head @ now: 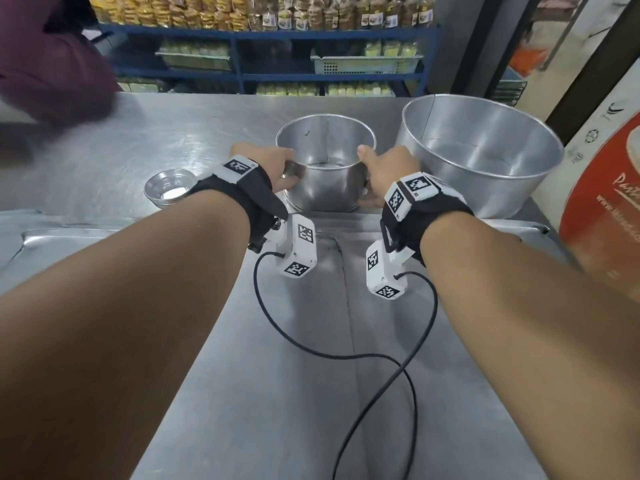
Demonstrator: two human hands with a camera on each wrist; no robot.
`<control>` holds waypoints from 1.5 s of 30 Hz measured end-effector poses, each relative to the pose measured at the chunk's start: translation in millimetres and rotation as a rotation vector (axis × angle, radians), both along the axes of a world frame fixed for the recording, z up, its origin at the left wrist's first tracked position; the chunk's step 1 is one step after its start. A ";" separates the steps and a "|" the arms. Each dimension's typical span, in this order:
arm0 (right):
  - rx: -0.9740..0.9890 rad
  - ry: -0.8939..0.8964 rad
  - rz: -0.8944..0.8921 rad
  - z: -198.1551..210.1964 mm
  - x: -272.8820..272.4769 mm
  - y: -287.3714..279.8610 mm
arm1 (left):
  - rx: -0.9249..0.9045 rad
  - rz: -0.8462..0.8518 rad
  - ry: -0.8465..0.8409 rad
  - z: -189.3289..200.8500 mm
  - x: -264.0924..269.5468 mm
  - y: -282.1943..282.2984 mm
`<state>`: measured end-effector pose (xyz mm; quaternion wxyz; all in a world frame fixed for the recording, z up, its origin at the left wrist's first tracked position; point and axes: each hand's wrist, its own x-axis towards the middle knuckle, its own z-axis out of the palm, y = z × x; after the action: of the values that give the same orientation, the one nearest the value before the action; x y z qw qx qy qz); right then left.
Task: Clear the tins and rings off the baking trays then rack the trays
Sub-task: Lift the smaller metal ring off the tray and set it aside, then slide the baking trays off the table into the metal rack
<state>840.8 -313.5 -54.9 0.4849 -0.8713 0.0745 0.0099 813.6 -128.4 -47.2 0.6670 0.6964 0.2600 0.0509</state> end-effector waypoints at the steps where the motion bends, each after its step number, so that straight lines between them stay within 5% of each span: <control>1: -0.039 0.009 -0.003 2.3 -4.6 0.9 | 0.014 -0.005 -0.006 0.5 -2.4 -0.4; 8: -0.137 0.028 0.100 4.2 -54.4 9.3 | 0.141 -0.147 0.049 -0.3 -40.4 -8.1; 13: -0.397 0.056 0.274 8.0 -118.6 14.7 | 0.776 -0.470 0.237 12.9 -111.3 -4.0; 19: -0.691 0.230 0.445 2.9 -228.0 22.9 | 1.064 -0.799 0.475 20.5 -226.9 6.6; 34: -0.698 0.446 0.196 8.3 -550.4 6.7 | 1.075 -0.820 0.600 11.2 -564.1 76.7; 45: -0.644 0.539 -0.006 12.7 -694.9 5.2 | 1.000 -0.616 0.595 16.4 -690.9 107.3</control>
<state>145.9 -308.3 -42.3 0.1509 -0.9444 0.2007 0.2123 122.7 -21.1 -30.9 0.1468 0.9492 0.1671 -0.2227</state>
